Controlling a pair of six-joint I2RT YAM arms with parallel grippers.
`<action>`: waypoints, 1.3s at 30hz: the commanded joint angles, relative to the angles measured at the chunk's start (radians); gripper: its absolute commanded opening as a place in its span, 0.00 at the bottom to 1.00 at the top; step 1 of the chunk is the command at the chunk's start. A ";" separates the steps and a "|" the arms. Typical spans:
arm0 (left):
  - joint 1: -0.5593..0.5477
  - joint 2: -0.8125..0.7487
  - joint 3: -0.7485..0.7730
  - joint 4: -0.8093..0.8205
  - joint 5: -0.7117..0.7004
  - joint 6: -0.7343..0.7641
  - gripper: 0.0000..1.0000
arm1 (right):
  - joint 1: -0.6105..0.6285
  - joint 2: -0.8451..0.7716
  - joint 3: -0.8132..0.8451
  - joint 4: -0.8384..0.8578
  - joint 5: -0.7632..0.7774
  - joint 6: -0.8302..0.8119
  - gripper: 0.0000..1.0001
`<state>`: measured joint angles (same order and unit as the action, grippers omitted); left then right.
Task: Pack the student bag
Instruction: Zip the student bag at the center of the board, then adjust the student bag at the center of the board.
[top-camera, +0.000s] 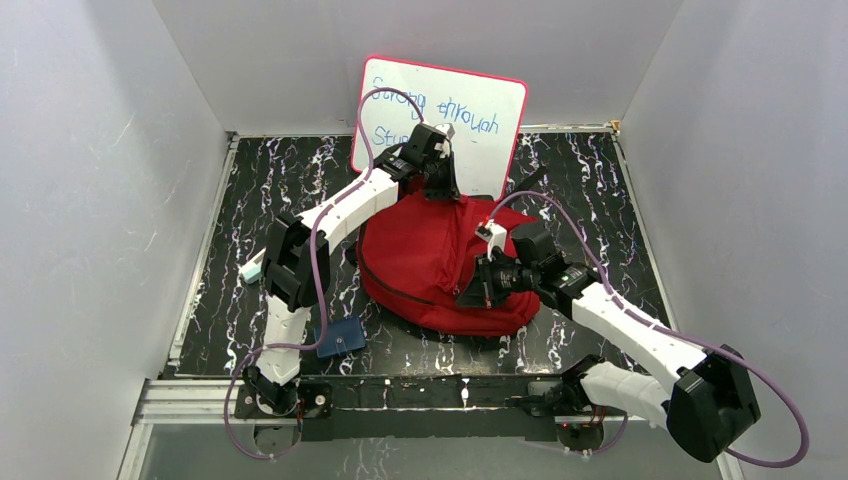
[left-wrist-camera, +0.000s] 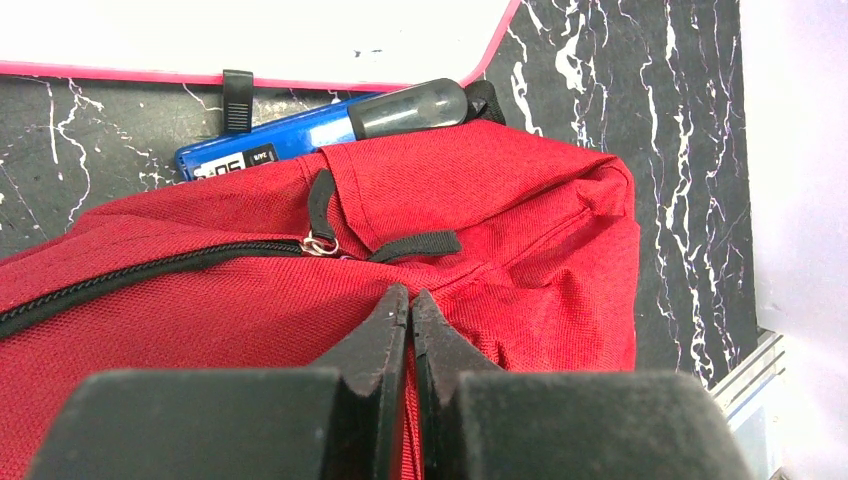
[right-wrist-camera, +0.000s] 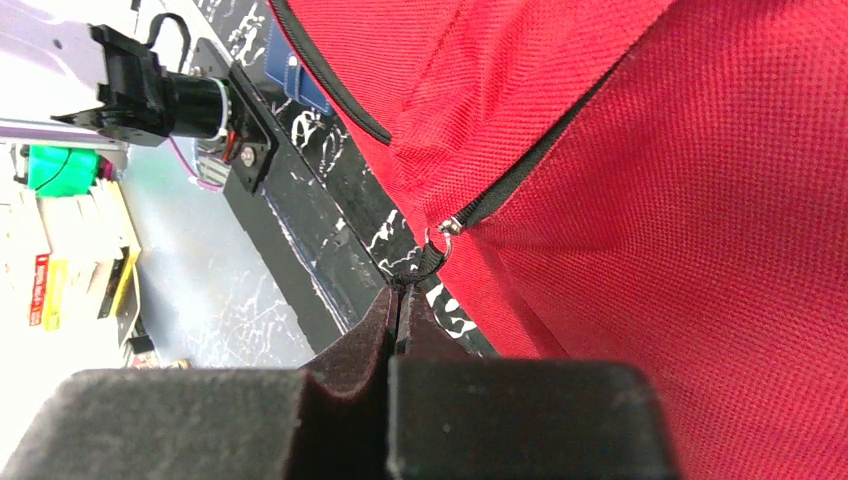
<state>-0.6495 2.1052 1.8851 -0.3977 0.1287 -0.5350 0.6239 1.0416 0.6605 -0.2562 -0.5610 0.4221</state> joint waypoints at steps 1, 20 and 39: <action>0.016 -0.008 0.019 0.018 -0.027 0.013 0.00 | 0.023 0.013 -0.015 -0.045 -0.017 -0.008 0.00; 0.073 -0.368 -0.158 0.040 -0.113 0.167 0.60 | 0.024 -0.228 0.151 -0.129 0.549 0.023 0.51; 0.235 -0.785 -0.809 0.141 0.015 0.095 0.87 | 0.022 -0.128 0.256 -0.118 0.612 0.026 0.68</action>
<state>-0.4160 1.3033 1.1118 -0.3290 0.0025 -0.4278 0.6437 0.9123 0.8719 -0.4019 0.0639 0.4587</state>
